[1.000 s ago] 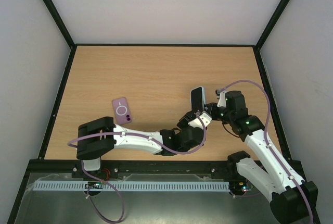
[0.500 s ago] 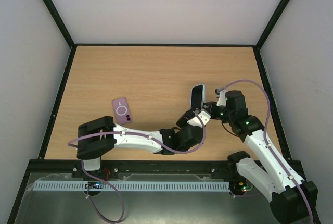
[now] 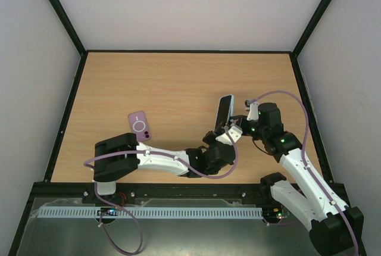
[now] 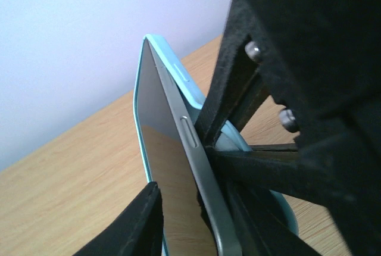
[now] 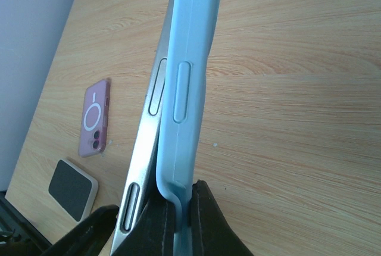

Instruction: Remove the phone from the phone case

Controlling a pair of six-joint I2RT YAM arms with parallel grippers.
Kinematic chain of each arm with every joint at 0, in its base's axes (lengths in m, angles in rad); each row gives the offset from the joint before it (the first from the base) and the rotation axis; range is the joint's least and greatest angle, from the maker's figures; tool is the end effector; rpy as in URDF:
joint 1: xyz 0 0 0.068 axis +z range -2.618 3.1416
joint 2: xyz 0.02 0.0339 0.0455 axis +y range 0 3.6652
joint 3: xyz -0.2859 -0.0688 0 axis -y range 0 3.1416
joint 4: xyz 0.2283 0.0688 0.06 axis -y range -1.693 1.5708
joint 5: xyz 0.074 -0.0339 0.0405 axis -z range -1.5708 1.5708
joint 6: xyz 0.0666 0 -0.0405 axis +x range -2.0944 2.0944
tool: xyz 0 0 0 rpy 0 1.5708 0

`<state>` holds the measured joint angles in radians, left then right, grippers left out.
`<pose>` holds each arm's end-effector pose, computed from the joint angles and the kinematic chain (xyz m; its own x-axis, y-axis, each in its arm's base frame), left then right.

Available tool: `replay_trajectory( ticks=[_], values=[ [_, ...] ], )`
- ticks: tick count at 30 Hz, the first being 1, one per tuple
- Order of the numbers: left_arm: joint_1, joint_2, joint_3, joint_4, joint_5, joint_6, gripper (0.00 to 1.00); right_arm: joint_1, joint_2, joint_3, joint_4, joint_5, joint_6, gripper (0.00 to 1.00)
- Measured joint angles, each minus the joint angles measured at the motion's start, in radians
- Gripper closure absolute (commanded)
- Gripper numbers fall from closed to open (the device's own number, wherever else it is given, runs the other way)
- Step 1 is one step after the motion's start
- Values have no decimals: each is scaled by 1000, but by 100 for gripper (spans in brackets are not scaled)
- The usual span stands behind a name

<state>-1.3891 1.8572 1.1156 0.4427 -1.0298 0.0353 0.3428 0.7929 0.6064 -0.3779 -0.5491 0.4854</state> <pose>0.1308 -0.3960 0.2459 -0.0405 0.3212 -0.9462 0.3601 0.8880 0.2860 0.1440 0.0883 0.2638 -0.7731 0.1466 -0.6171 -0.3859 0.6634 0.6411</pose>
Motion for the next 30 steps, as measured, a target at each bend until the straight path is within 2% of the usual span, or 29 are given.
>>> replay_trajectory(
  ticks=[6, 16, 23, 26, 30],
  values=[
    [0, -1, 0, -25, -13, -79, 97, 5, -4, 0, -2, -1, 17, 98],
    [6, -102, -45, -121, 46, -246, 98, 27, -10, 13, -6, 2, 3, 98],
    [51, -244, -102, -145, 131, -332, 98, 54, 75, 144, -49, 6, -73, 98],
    [84, -352, -153, -181, 80, -376, 97, 14, 117, 175, -105, 116, -110, 98],
    [122, -473, -205, -212, 38, -423, 97, 11, 168, 233, -169, 162, -149, 98]
  ],
)
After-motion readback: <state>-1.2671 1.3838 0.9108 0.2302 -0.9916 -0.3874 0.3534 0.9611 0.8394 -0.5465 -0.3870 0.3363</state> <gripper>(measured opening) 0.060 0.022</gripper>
